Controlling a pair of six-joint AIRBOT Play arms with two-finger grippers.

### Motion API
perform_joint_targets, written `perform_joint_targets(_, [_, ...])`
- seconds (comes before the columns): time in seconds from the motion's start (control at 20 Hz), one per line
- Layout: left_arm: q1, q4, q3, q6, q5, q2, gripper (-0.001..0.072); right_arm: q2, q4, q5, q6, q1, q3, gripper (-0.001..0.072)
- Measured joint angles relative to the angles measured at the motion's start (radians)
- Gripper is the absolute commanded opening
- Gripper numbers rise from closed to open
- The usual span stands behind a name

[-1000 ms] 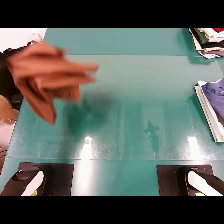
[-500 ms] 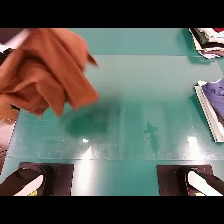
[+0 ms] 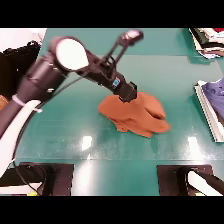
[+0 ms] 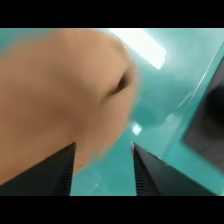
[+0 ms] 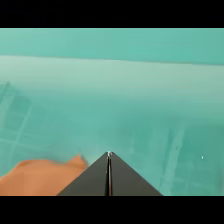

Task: Fold the shirts.

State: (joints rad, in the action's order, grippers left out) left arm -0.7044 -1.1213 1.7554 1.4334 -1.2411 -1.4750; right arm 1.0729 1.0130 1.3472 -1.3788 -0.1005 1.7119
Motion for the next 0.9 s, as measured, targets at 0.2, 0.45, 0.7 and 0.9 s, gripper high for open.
perform_joint_targets(0.2, [0.135, -0.039, -0.01, -0.006, -0.084, -0.043, 0.0419, 0.0, 0.0, 0.015, 0.0, 0.0, 0.0, 0.0013])
perform_joint_targets(0.45, [0.323, -0.024, -0.166, 0.034, -0.04, -0.055, 0.042, 0.0, 0.0, 0.025, 0.0, 0.0, 0.0, 0.0013])
perform_joint_targets(0.7, [0.378, 0.047, -0.443, 0.045, 0.14, -0.058, 0.0419, 0.0, 0.0, 0.032, 0.0, 0.0, 0.0, 0.0013])
perform_joint_targets(0.9, [0.386, 0.153, -0.557, 0.014, 0.266, -0.075, 0.0419, 0.0, 0.0, 0.038, 0.0, 0.0, 0.0, 0.0013])
